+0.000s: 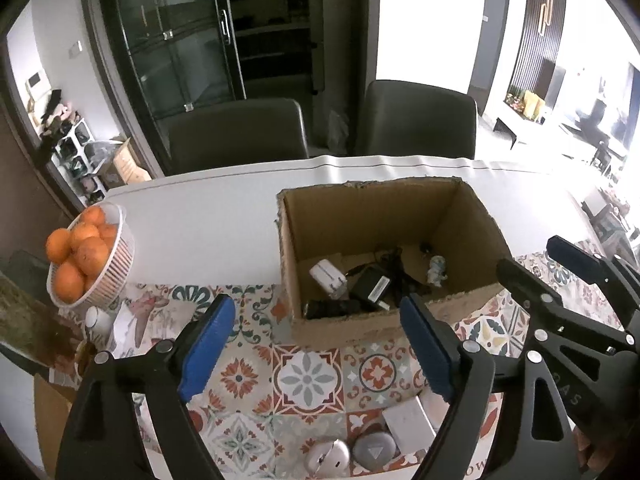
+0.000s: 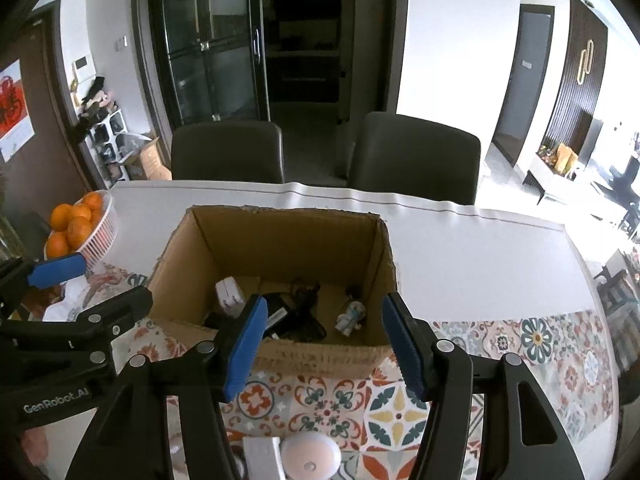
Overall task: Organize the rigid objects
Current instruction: 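Withdraw both open tools from the box toward the remaining items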
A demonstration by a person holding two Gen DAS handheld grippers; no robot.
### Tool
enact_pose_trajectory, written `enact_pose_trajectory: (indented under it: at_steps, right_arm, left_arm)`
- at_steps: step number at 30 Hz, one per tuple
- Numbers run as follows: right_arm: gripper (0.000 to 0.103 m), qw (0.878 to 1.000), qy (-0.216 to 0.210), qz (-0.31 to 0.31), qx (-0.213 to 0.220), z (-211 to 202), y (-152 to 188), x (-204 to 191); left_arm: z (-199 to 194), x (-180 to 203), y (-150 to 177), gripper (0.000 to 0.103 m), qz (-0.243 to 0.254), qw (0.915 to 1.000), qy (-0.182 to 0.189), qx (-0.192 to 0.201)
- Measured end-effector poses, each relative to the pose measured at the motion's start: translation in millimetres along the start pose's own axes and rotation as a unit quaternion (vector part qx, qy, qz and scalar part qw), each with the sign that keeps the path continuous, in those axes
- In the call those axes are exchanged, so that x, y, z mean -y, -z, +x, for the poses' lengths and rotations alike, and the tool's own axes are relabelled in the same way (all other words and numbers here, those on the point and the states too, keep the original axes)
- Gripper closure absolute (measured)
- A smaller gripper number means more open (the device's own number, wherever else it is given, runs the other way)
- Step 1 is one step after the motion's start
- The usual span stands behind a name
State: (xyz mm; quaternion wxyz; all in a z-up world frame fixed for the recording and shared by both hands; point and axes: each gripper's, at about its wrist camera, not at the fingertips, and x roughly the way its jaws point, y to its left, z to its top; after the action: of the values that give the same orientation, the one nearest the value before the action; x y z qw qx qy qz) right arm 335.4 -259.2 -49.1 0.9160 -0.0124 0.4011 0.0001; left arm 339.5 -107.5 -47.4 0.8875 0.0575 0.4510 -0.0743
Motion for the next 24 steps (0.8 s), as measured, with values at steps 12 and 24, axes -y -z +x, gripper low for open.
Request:
enact_pose_trajectory:
  at_steps: [12,24]
  right_arm:
    - [0.042,1.000,0.002,-0.004,0.019,-27.0,26.1,-14.0]
    - [0.042,1.000,-0.009,0.009,0.012,-36.4,52.7,-18.3]
  left_arm:
    - [-22.7,-7.4,31.7,0.016,-0.006,0.9999,-0.004,0.008]
    - [-36.7,-10.1,59.6,0.016,-0.007,0.9999,-0.005,0.013]
